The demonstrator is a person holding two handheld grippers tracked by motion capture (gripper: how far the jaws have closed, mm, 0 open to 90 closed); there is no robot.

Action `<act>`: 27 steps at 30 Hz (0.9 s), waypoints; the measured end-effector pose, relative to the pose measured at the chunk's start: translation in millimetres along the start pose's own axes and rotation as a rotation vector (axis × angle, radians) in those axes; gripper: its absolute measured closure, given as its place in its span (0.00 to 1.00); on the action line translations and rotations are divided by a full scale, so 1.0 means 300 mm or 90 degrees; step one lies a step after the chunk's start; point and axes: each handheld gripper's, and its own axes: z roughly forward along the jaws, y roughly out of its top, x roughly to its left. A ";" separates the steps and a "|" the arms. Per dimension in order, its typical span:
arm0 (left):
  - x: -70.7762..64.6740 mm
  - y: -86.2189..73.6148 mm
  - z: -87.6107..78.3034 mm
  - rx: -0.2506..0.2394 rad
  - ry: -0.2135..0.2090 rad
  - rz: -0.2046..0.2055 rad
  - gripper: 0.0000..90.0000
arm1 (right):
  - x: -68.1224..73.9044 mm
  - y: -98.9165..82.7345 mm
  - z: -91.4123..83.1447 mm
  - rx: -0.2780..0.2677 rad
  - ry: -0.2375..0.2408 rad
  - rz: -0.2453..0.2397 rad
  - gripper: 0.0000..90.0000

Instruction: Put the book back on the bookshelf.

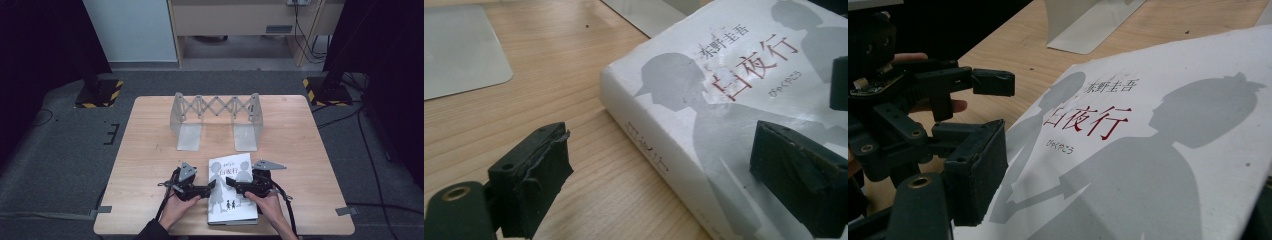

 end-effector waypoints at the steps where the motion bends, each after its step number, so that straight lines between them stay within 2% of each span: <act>1: 0.004 -0.001 0.000 0.000 0.001 -0.003 0.10 | 0.000 -0.001 0.001 -0.002 -0.003 0.000 0.28; 8: 0.009 -0.004 0.002 0.000 -0.005 -0.017 0.11 | -0.011 -0.006 -0.001 -0.006 -0.018 0.022 0.37; 13: 0.013 0.001 -0.001 -0.001 -0.007 -0.026 0.14 | -0.026 0.004 -0.011 0.007 -0.021 0.058 0.52; 14: 0.015 0.002 -0.004 -0.001 -0.002 -0.025 0.15 | -0.029 0.006 -0.013 0.009 -0.020 0.060 0.54; 20: 0.024 0.006 -0.006 -0.010 -0.010 -0.049 0.17 | -0.029 0.017 -0.019 0.013 -0.014 0.069 0.58; 22: 0.025 0.008 -0.008 -0.014 -0.011 -0.052 0.17 | -0.027 0.019 -0.022 0.014 -0.013 0.076 0.61; 23: 0.026 0.011 -0.010 -0.017 -0.014 -0.057 0.17 | -0.029 0.023 -0.026 0.014 -0.005 0.090 0.64; 27: 0.029 0.015 -0.013 -0.023 -0.018 -0.066 0.17 | -0.028 0.027 -0.030 0.014 0.000 0.096 0.66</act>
